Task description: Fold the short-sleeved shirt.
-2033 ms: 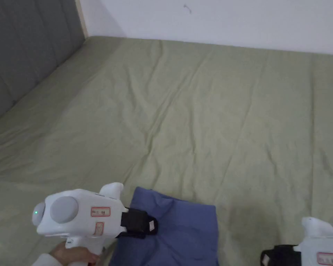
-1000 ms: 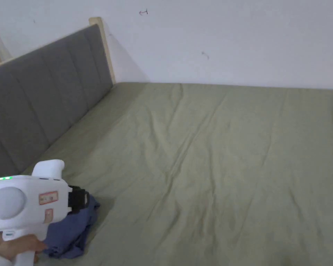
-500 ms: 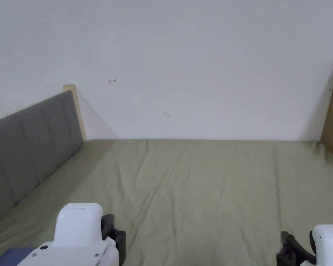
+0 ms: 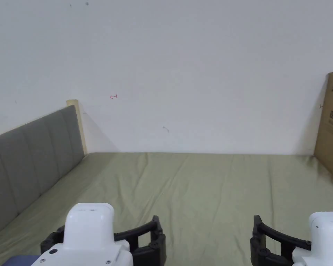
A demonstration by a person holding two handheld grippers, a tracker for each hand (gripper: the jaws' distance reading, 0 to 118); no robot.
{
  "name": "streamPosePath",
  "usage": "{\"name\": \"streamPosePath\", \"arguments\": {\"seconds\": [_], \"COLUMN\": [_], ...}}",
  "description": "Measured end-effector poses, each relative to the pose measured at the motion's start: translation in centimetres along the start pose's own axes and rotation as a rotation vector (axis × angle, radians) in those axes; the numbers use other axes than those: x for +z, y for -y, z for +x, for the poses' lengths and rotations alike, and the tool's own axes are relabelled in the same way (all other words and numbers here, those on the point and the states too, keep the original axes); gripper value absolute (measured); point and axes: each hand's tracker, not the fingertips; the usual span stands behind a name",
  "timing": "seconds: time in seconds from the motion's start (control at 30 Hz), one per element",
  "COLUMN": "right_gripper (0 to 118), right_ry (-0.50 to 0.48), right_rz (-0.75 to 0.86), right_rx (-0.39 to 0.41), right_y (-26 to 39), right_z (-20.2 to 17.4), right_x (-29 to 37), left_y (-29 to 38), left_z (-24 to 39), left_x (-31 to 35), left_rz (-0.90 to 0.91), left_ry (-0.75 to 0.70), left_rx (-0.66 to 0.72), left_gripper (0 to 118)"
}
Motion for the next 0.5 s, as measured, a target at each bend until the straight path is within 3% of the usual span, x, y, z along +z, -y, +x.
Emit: {"name": "streamPosePath", "arguments": {"seconds": [0.23, 0.5], "right_gripper": [108, 108], "right_ry": [-0.013, -0.029], "right_rz": [-0.029, -0.061], "right_rx": [-0.005, -0.042], "right_y": [0.1, 0.2], "right_z": [0.0, 1.0], "right_x": [-0.2, -0.6], "left_y": [0.0, -0.2], "left_z": [1.7, 2.0], "left_x": [0.9, 0.5], "left_rz": [-0.046, -0.054], "left_ry": [-0.039, -0.029], "left_rx": [-0.071, -0.063], "left_gripper": [109, 109]}}
